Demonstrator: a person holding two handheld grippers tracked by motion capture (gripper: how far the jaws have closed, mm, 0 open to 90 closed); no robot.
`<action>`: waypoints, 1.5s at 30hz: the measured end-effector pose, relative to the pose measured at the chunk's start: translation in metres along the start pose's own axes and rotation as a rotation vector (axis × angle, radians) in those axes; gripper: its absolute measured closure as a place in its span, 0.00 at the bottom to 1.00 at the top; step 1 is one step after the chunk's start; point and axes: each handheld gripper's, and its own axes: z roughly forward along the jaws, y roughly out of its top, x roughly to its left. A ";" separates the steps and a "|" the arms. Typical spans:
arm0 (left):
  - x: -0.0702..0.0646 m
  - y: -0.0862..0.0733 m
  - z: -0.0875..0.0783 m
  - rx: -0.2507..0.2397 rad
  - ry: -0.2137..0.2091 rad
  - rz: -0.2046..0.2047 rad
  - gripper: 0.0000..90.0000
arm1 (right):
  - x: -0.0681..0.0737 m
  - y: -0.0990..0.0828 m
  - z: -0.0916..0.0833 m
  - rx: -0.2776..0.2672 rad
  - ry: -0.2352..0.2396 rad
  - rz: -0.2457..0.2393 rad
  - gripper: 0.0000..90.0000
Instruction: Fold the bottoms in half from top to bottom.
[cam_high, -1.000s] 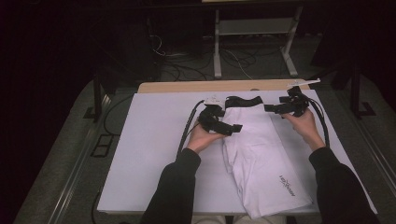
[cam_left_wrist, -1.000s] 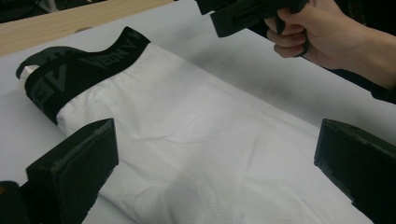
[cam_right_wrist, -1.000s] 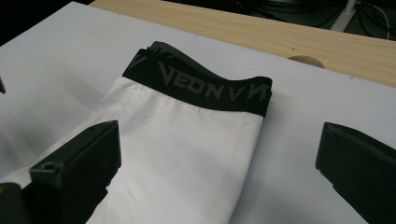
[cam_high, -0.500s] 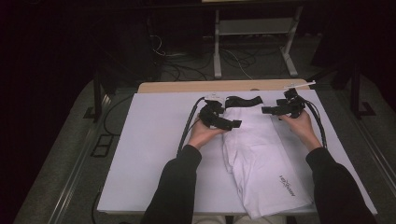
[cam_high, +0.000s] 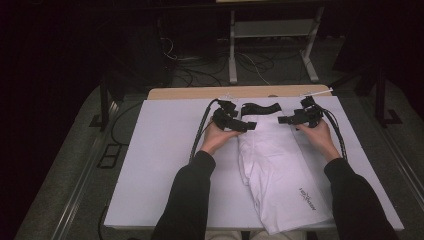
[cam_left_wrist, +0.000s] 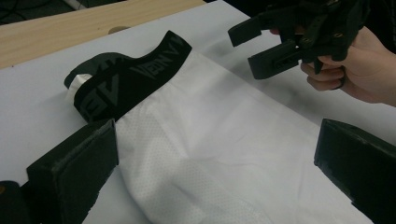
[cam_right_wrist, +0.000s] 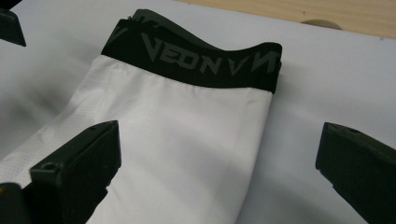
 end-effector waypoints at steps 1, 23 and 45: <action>0.001 0.000 0.000 0.000 0.004 -0.008 0.00 | -0.001 0.000 0.000 0.004 -0.003 0.005 0.00; 0.038 -0.008 0.015 0.060 0.012 -0.140 0.03 | -0.021 -0.001 -0.003 0.105 0.018 0.094 0.15; 0.047 -0.018 0.028 0.073 -0.029 -0.209 0.28 | -0.030 -0.005 0.008 0.150 0.081 0.193 0.47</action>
